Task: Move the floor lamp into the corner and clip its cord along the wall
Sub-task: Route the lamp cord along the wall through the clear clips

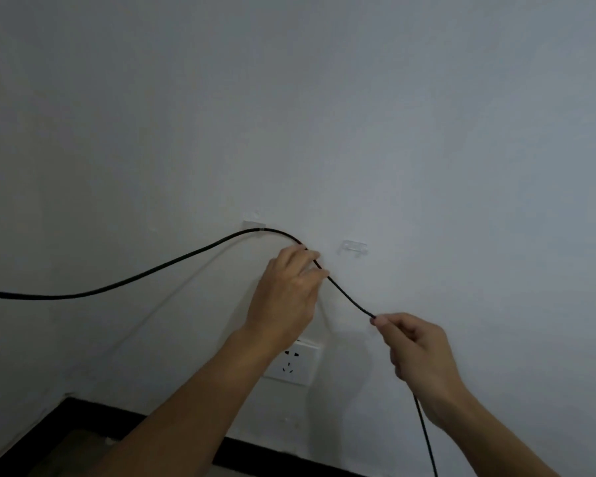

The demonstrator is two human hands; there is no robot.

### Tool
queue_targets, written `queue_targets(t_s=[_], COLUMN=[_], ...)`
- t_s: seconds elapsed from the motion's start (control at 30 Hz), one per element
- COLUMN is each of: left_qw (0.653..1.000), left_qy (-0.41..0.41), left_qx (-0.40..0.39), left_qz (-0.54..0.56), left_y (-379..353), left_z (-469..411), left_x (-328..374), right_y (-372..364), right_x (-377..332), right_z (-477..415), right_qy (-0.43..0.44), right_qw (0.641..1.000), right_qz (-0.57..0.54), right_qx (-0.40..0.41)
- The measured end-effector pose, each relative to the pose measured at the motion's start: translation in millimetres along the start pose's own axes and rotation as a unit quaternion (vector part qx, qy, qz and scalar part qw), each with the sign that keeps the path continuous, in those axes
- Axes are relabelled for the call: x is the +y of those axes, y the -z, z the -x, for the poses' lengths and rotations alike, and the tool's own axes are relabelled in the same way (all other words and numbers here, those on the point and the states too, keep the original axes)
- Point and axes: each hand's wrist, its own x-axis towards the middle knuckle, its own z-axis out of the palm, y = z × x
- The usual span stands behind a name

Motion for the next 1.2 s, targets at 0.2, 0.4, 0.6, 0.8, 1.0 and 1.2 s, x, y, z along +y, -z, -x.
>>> queue_targets(t_s=[0.2, 0.4, 0.6, 0.8, 1.0, 1.2], left_qw=[0.999, 0.995, 0.989, 0.975, 0.969, 0.976], left_qy=[0.036, 0.071, 0.131, 0.210, 0.233, 0.207], left_qx=[0.012, 0.007, 0.005, 0.017, 0.066, 0.070], left_qz=[-0.018, -0.072, -0.068, -0.063, -0.050, -0.020], left_y=[-5.8, -18.1, -26.2, -25.3, -19.0, -12.8], left_z=[-8.1, -10.2, -19.6, -31.3, -38.9, -37.7], left_x=[0.1, -1.8, 0.1, -1.5, -2.0, -2.9], right_y=[10.5, -1.4, -10.2, -9.3, 1.4, -9.3], right_x=[-10.7, -28.0, -63.3, -73.2, -55.8, -25.3], right_z=[-11.1, -30.5, -72.8, -90.6, -84.4, -65.4], right_qy=[0.018, 0.015, 0.052, 0.094, 0.119, 0.048], right_qw=[0.999, 0.999, 0.997, 0.989, 0.982, 0.996], right_qz=[-0.018, -0.026, 0.037, 0.098, 0.122, 0.038], right_qx=[0.023, 0.043, 0.054, 0.053, 0.084, 0.067])
